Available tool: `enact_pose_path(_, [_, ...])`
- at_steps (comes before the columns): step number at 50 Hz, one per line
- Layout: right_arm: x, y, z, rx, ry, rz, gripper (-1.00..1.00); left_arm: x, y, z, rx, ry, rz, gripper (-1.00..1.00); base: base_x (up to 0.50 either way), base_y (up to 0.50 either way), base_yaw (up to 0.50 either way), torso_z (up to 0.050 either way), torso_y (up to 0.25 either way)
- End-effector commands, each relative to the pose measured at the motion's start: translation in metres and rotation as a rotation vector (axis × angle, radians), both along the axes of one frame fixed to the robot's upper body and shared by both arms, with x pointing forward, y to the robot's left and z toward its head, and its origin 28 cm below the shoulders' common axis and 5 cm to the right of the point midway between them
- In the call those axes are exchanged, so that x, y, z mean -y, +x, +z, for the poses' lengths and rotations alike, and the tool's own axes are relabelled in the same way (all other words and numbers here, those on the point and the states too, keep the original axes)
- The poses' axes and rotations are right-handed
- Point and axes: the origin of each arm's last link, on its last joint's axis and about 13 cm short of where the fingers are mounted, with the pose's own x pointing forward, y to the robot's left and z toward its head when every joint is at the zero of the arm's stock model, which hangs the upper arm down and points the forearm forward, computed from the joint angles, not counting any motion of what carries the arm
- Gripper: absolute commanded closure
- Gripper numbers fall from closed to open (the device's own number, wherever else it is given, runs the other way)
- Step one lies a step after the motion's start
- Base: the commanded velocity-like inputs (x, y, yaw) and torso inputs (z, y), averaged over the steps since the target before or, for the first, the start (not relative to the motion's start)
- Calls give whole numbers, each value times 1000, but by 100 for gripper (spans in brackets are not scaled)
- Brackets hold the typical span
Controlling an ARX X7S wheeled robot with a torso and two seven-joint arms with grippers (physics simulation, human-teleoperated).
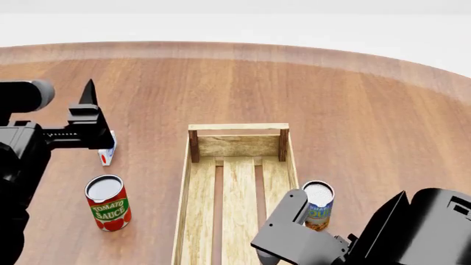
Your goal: Pick up the butter and put it in the tray.
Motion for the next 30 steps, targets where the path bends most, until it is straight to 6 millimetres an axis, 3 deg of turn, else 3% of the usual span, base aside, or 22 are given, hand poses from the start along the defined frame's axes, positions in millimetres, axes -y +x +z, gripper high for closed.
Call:
enact_pose_path(1, [-1, 4, -11, -22, 7, 14, -100, 0, 1, -2, -4, -3, -2, -100, 0, 0, 0, 0, 0])
enact_pose_path(30, [-5, 12, -38, -66, 42, 41, -100, -1, 0, -4, -6, -2, -1, -100, 0, 0, 0, 0, 0])
